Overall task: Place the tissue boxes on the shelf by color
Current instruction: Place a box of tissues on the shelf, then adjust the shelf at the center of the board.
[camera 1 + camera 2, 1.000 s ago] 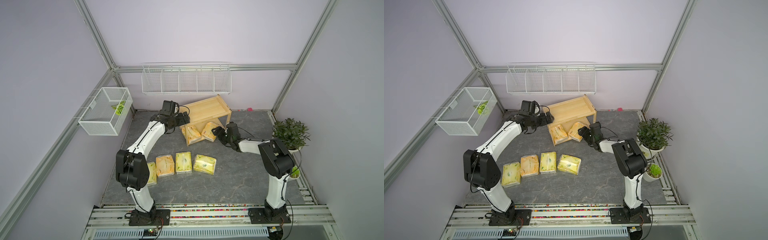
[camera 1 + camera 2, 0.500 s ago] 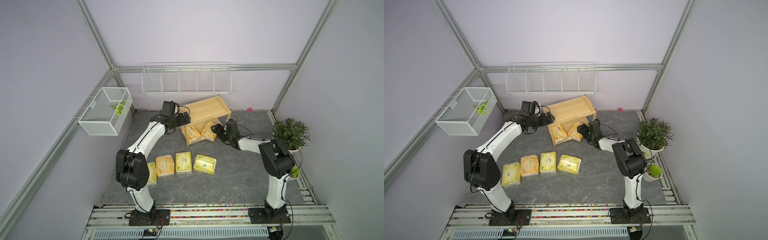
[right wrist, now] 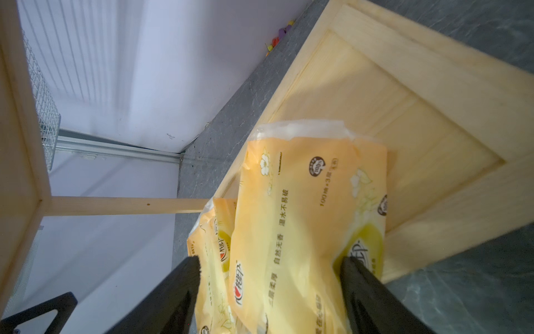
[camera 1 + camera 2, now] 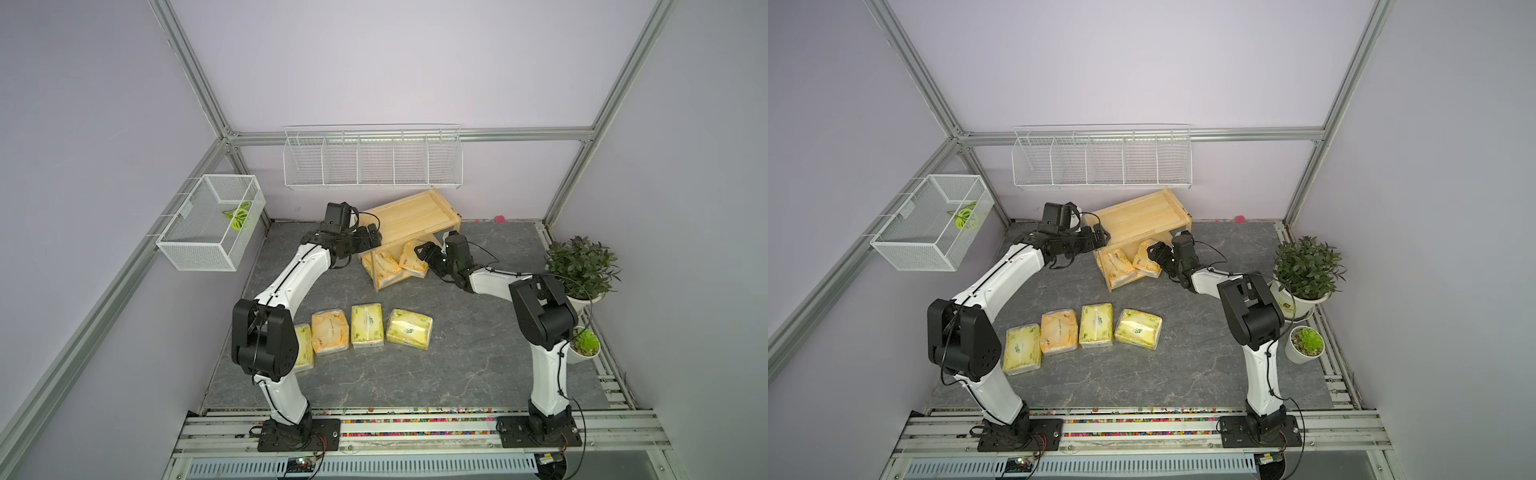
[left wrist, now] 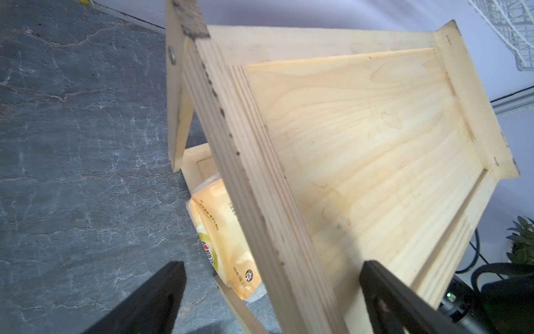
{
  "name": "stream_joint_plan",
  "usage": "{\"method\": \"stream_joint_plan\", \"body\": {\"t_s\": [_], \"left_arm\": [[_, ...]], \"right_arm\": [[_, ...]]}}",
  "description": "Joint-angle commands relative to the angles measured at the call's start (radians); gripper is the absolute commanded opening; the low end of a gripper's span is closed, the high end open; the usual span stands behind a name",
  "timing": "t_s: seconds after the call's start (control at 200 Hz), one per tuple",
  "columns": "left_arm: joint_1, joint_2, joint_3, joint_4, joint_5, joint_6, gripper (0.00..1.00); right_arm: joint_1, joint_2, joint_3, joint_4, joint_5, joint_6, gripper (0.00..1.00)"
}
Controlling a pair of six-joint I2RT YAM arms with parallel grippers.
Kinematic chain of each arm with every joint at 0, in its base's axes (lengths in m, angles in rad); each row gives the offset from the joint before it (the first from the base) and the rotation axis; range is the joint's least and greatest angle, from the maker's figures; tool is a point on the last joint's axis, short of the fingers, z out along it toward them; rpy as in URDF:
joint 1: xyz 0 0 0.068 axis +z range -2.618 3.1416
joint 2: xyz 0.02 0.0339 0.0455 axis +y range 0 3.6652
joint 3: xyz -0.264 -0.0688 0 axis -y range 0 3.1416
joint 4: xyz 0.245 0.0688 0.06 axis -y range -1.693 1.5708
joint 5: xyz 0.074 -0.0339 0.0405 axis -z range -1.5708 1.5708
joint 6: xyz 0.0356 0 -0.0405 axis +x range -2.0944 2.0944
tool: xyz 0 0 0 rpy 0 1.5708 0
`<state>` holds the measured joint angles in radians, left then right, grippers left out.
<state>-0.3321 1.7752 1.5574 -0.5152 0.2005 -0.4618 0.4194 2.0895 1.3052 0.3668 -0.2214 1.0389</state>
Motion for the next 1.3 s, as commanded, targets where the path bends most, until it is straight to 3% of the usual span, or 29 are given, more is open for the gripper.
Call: {"method": "stream_joint_plan", "body": {"t_s": [0.0,0.325,0.48,0.655,0.795,0.875,1.045,1.295], "left_arm": [[-0.005,-0.003,-0.021,-0.022,0.007,0.005,1.00],[-0.005,-0.009,-0.017,-0.017,-0.006,-0.002,1.00],[-0.005,-0.008,-0.022,-0.006,-0.005,-0.016,1.00],[-0.005,-0.011,-0.017,-0.002,-0.005,-0.015,1.00],[-0.005,-0.011,-0.015,-0.002,-0.002,-0.017,1.00],[-0.005,-0.010,-0.013,-0.003,0.001,-0.017,1.00],[-0.005,-0.010,-0.006,-0.014,-0.003,-0.015,1.00],[-0.007,-0.010,0.001,-0.024,0.001,-0.011,1.00]], "right_arm": [[0.007,-0.025,-0.029,0.036,-0.021,-0.037,0.81],[-0.013,-0.333,-0.293,0.024,0.037,-0.044,0.83],[-0.122,-0.443,-0.403,-0.004,-0.006,0.041,0.83],[-0.268,-0.524,-0.401,-0.174,0.013,0.015,0.84],[-0.349,-0.398,-0.211,-0.332,-0.078,-0.029,0.84],[-0.377,-0.256,-0.037,-0.429,-0.200,-0.052,0.84],[-0.391,0.014,0.296,-0.552,-0.358,-0.051,0.84],[-0.392,0.243,0.652,-0.704,-0.502,-0.083,0.84]]}}
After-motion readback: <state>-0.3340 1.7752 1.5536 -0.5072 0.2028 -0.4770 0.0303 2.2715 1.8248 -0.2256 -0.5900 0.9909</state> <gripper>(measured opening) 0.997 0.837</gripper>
